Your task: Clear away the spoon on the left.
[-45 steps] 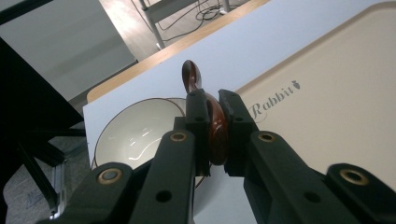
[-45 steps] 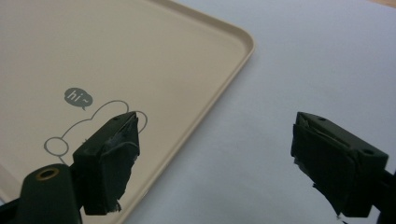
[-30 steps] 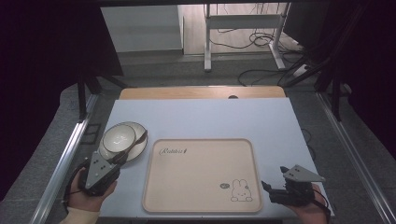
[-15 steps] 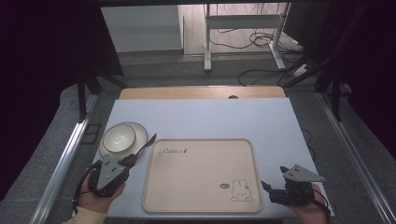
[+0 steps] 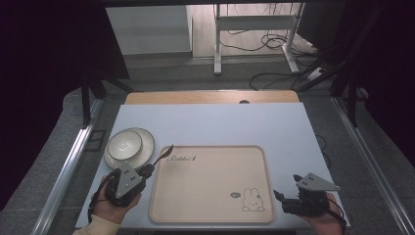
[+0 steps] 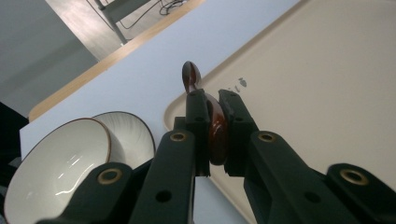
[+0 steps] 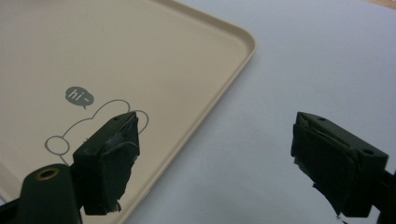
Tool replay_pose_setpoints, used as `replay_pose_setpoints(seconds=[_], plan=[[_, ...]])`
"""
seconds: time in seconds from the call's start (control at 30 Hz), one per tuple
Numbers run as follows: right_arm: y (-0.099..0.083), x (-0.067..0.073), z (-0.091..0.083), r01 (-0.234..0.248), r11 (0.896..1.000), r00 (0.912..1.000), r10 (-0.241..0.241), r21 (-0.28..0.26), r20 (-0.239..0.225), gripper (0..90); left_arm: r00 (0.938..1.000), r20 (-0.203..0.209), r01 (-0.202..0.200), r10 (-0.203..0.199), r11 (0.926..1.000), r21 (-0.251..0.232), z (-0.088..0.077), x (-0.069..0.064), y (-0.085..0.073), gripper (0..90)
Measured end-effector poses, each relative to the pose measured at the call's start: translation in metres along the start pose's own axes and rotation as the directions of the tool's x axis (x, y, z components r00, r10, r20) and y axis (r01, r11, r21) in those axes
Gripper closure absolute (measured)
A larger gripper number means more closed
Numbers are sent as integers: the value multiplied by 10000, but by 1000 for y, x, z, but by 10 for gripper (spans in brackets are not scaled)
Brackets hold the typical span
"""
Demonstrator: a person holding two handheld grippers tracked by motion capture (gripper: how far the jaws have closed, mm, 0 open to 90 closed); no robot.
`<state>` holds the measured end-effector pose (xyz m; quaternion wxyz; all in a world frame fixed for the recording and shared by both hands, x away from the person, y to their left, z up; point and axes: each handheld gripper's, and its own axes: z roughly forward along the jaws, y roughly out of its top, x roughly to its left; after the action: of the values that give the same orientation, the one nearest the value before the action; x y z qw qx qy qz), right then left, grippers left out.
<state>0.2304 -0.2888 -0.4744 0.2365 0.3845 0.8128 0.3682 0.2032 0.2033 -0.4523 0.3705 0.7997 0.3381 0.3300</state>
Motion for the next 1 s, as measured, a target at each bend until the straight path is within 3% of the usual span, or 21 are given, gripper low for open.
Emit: replay_pose_setpoints(seconds=[0.37,1.0], plan=[[0,1,1,-16,10000,10000,16,21,14,156,9991,196,-390,385,9989,270,18,-9,2,846],[-1,1,1,-1,10000,10000,1,93,10,155,9950,189,-990,979,9927,686,26,-18,-3,845]])
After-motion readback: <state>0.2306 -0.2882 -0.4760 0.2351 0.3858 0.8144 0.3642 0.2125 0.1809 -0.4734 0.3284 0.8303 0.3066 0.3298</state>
